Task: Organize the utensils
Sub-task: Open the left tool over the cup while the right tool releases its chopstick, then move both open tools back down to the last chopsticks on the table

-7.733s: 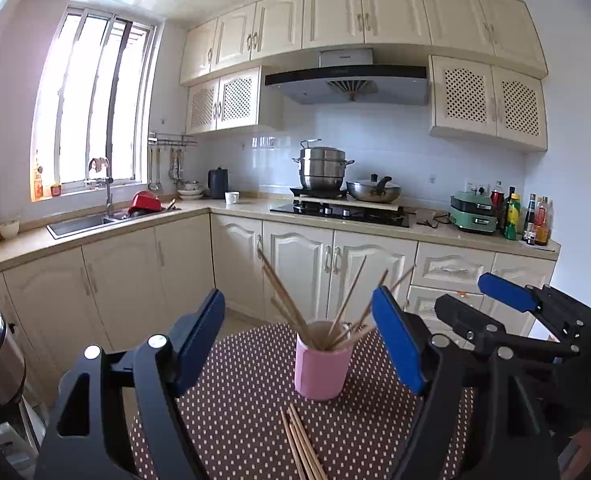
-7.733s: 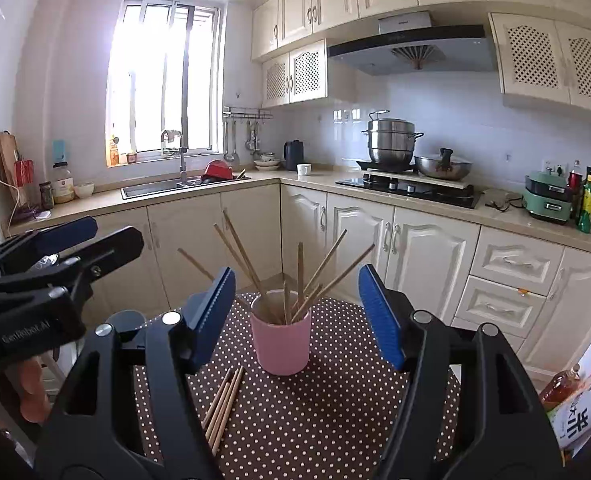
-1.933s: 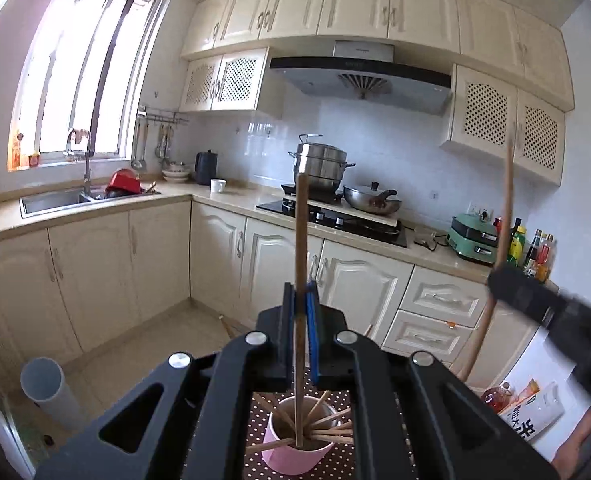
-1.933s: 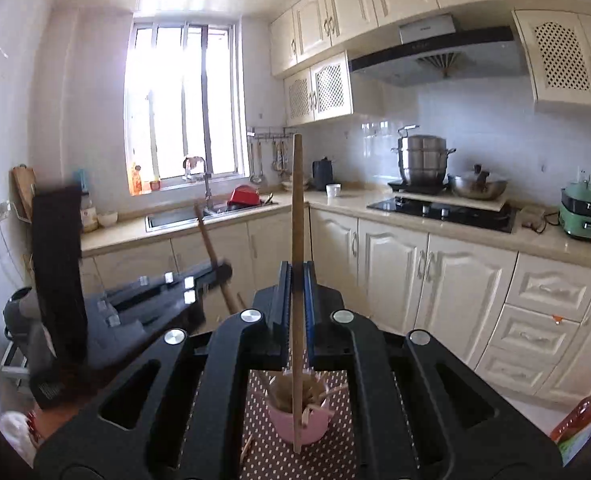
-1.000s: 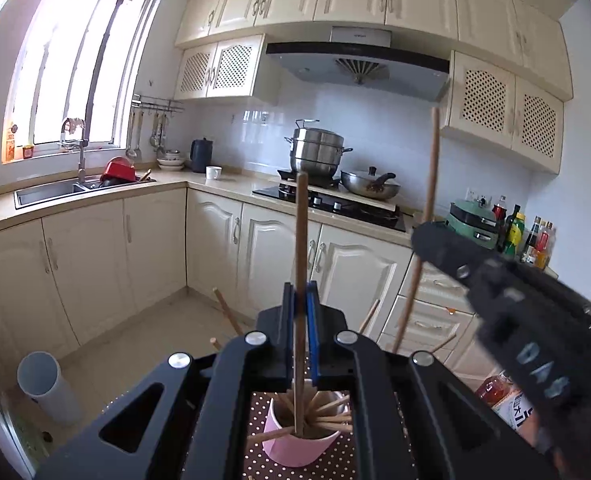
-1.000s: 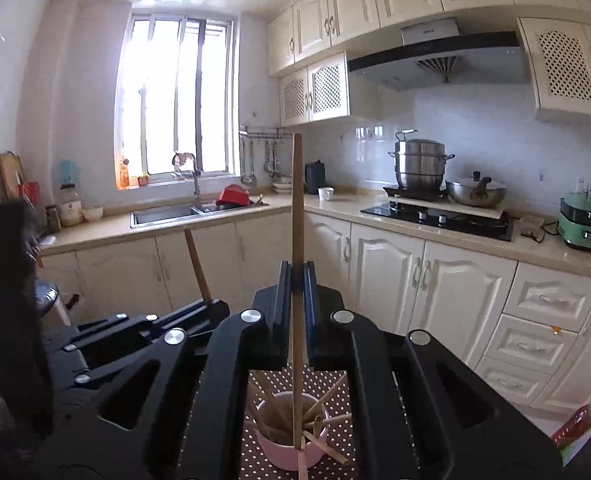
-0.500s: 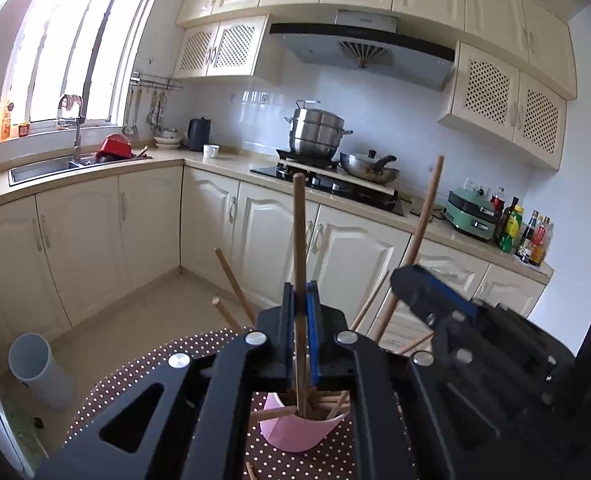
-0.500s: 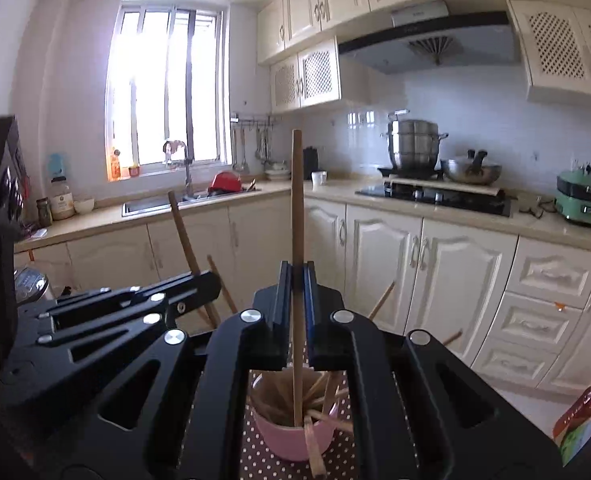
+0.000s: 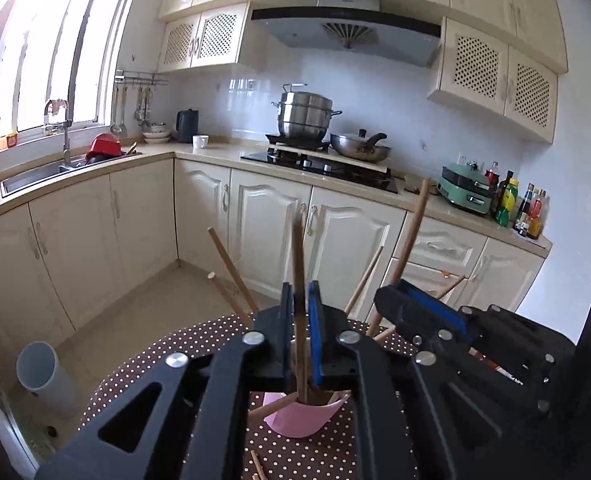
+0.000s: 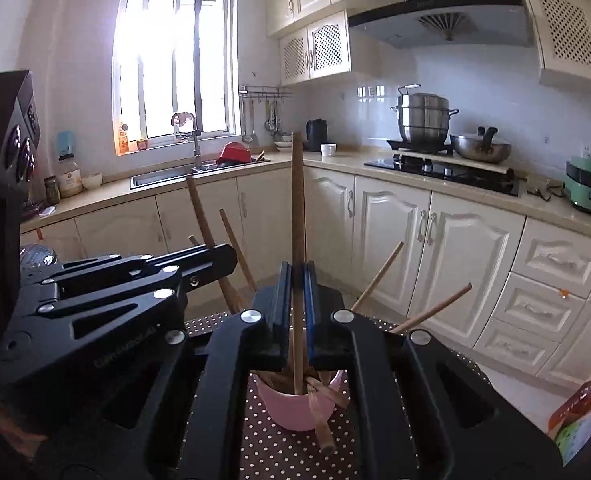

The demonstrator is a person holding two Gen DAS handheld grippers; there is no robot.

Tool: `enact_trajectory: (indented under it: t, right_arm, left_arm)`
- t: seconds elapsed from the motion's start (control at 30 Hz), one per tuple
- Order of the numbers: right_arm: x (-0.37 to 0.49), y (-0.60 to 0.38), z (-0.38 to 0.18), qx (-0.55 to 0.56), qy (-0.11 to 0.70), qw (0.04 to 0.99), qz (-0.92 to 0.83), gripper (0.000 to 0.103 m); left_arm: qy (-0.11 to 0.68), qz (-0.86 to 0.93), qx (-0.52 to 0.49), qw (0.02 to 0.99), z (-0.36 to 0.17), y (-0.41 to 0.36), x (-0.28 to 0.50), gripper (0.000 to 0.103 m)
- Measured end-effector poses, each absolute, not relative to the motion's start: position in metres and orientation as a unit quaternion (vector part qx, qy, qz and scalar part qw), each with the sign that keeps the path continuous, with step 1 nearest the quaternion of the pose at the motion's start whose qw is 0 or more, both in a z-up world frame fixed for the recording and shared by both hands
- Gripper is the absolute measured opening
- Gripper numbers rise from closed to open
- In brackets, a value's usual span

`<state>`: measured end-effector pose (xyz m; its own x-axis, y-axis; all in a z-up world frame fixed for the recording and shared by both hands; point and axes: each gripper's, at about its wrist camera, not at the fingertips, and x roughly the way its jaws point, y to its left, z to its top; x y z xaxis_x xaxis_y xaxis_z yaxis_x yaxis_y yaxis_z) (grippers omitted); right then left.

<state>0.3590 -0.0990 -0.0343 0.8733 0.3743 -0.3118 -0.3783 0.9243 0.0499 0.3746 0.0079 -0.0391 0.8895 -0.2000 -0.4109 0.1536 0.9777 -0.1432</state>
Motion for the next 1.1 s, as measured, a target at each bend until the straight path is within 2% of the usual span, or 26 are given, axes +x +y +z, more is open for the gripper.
enact_trajectory:
  t: [0.03, 0.1, 0.3, 0.43, 0.57, 0.67, 0.77, 0.8, 0.83, 0.93, 1.1]
  right_arm:
    - [0.360, -0.101, -0.034, -0.002, 0.164, 0.968, 0.192, 0.007]
    - [0.361, -0.103, -0.033, 0.004, 0.168, 0.967, 0.193, 0.007]
    - [0.357, -0.105, -0.028, 0.006, 0.163, 0.968, 0.191, 0.007]
    - [0.353, -0.110, -0.022, 0.012, 0.158, 0.969, 0.190, 0.009]
    - [0.341, -0.115, -0.017, 0.021, 0.148, 0.971, 0.185, 0.016]
    - [0.331, -0.118, -0.013, 0.025, 0.141, 0.973, 0.182, 0.024]
    - [0.314, -0.123, -0.008, 0.029, 0.126, 0.977, 0.170, 0.040]
    - [0.311, -0.124, -0.006, 0.030, 0.123, 0.978, 0.167, 0.050]
    - [0.305, -0.126, -0.005, 0.031, 0.117, 0.979, 0.166, 0.052]
    - [0.286, -0.125, -0.002, 0.019, 0.105, 0.981, 0.163, 0.052]
    - [0.256, -0.122, -0.003, 0.002, 0.080, 0.986, 0.149, 0.054]
  left_arm:
    - [0.217, -0.086, -0.055, 0.971, -0.038, 0.009, 0.375, 0.023]
    - [0.218, -0.090, -0.066, 0.970, -0.037, 0.013, 0.374, 0.029]
    - [0.213, -0.090, -0.067, 0.970, -0.033, 0.013, 0.366, 0.031]
    - [0.202, -0.088, -0.066, 0.973, -0.027, 0.011, 0.352, 0.040]
    - [0.184, -0.080, -0.051, 0.978, -0.017, 0.008, 0.334, 0.040]
    - [0.170, -0.067, -0.041, 0.982, -0.008, 0.007, 0.318, 0.046]
    - [0.156, -0.061, -0.048, 0.985, -0.002, 0.013, 0.299, 0.052]
    - [0.153, -0.058, -0.054, 0.985, 0.000, 0.017, 0.291, 0.055]
    - [0.151, -0.058, -0.058, 0.985, 0.001, 0.020, 0.286, 0.060]
    - [0.138, -0.050, -0.063, 0.987, 0.005, 0.027, 0.263, 0.067]
    - [0.120, -0.034, -0.053, 0.991, 0.005, 0.032, 0.224, 0.073]
